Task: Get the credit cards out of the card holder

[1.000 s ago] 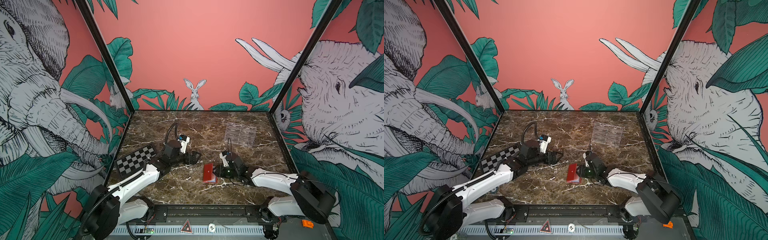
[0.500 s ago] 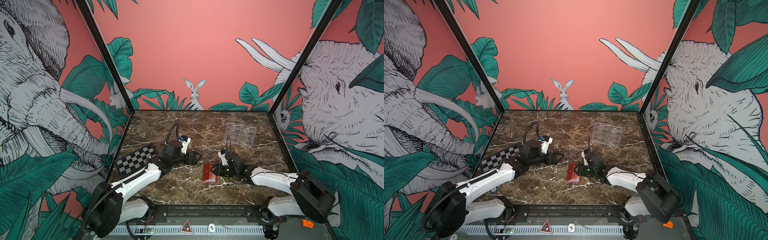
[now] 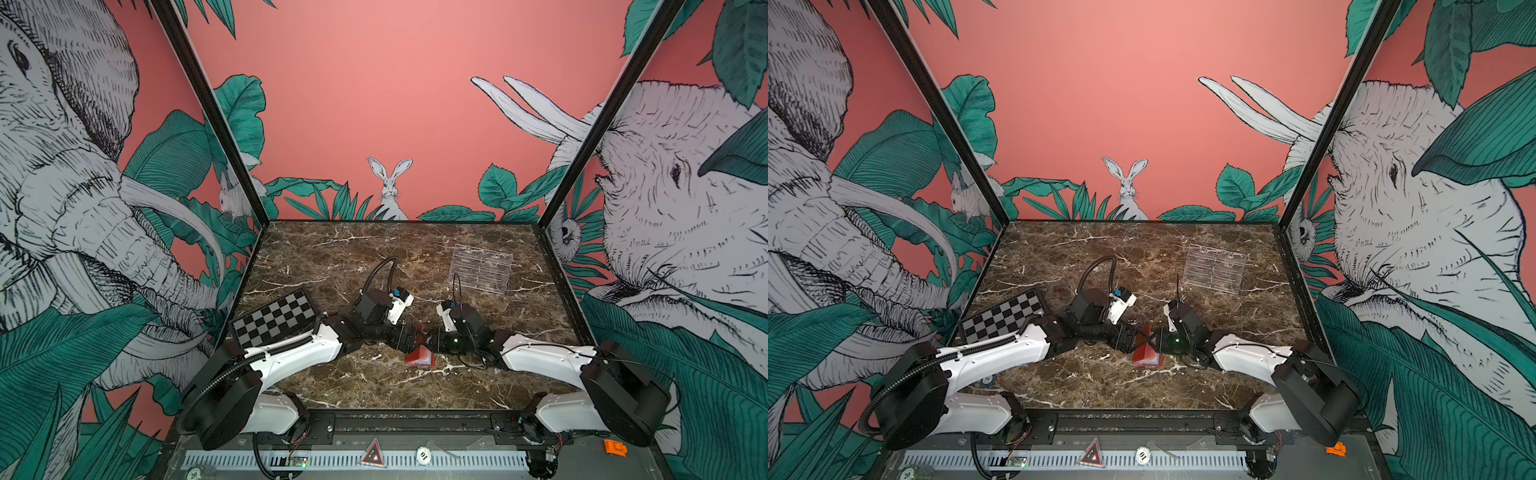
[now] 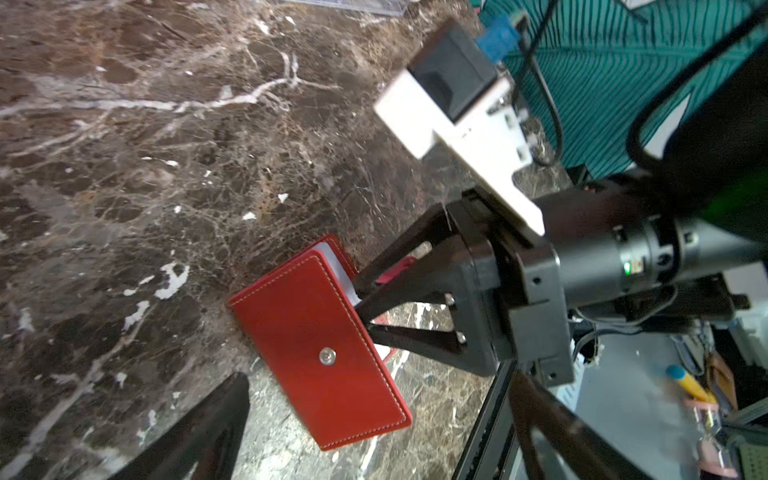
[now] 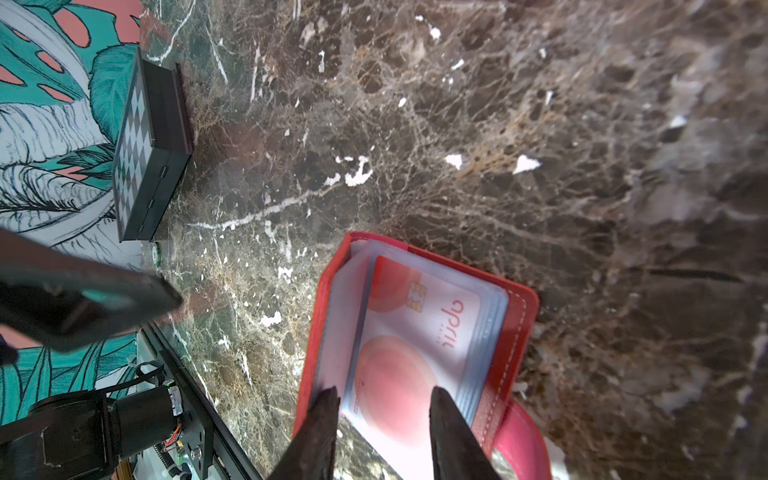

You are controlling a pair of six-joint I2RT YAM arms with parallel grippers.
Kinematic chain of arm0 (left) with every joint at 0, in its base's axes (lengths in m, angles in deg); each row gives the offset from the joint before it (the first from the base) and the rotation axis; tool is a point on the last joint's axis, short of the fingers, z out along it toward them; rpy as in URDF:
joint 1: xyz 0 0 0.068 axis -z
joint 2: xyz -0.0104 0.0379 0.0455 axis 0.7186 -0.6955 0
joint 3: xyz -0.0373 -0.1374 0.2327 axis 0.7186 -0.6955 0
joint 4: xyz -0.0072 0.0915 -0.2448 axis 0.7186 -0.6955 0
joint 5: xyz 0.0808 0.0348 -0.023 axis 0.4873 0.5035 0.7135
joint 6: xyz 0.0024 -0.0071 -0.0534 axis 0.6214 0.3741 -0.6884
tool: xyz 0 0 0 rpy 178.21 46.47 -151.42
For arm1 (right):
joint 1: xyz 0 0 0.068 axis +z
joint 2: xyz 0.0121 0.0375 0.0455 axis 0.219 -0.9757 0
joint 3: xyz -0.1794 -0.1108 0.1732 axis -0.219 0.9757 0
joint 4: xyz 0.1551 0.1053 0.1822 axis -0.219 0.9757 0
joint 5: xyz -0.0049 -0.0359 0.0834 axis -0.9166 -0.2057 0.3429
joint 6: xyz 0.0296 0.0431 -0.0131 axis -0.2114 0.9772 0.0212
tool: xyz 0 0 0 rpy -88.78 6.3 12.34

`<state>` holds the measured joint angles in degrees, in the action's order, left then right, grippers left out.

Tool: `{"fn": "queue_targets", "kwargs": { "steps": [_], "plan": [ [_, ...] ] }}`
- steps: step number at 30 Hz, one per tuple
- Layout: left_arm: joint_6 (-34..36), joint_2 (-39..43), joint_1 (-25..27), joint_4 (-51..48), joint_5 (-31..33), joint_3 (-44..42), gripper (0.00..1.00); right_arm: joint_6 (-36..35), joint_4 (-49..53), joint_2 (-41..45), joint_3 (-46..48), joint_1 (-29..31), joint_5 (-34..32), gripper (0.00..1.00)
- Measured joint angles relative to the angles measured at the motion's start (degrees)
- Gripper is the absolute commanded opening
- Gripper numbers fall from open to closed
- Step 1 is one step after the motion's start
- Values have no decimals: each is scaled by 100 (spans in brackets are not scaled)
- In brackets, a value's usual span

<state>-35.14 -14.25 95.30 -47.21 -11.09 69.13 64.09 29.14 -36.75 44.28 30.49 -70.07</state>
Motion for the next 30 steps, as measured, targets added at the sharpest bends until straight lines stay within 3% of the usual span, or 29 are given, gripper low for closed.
{"fn": "queue_targets", "kwargs": {
  "steps": [13,30],
  "plan": [
    [866,-804,313,-857,400,350,99,4,-2,-39,9,4,0,37],
    [964,-1084,326,-997,555,448,96,26,-42,-39,131,4,-22,37]
  ]
}}
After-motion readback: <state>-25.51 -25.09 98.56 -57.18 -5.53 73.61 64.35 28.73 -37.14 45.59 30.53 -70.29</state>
